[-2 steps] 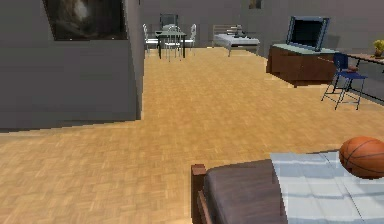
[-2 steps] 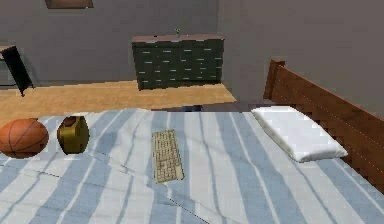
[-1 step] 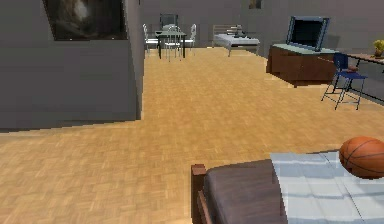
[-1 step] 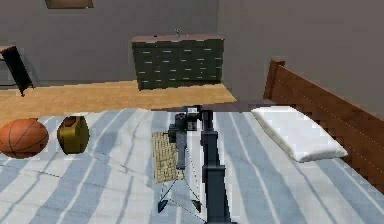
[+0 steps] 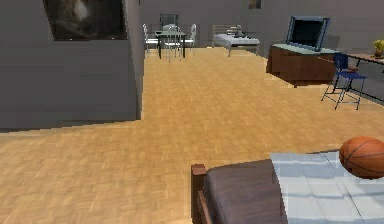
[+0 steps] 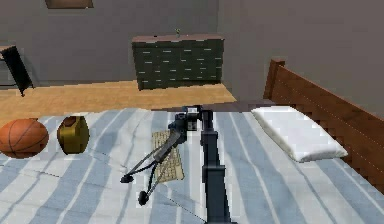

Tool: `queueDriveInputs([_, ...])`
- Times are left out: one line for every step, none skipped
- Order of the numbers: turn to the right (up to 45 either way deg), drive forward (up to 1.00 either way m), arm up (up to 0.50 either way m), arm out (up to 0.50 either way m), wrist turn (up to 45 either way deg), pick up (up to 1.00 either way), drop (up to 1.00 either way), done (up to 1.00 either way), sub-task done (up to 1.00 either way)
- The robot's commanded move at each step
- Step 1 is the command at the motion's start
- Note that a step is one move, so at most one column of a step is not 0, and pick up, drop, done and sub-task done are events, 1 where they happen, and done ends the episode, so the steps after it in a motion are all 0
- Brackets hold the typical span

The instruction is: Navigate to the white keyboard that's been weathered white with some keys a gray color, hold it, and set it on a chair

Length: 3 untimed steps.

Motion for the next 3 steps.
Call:
queueDriveInputs([0.0, 0.00, 0.00, 0.00, 45.0, 0.00, 0.00, 0.00, 0.00])
queueDriveInputs([0.0, 0.00, 0.00, 0.00, 42.0, 0.00, 0.00, 0.00, 0.00])
queueDriveInputs([0.0, 0.00, -0.30, 0.00, 0.0, 0.00, 0.00, 0.00, 0.00])
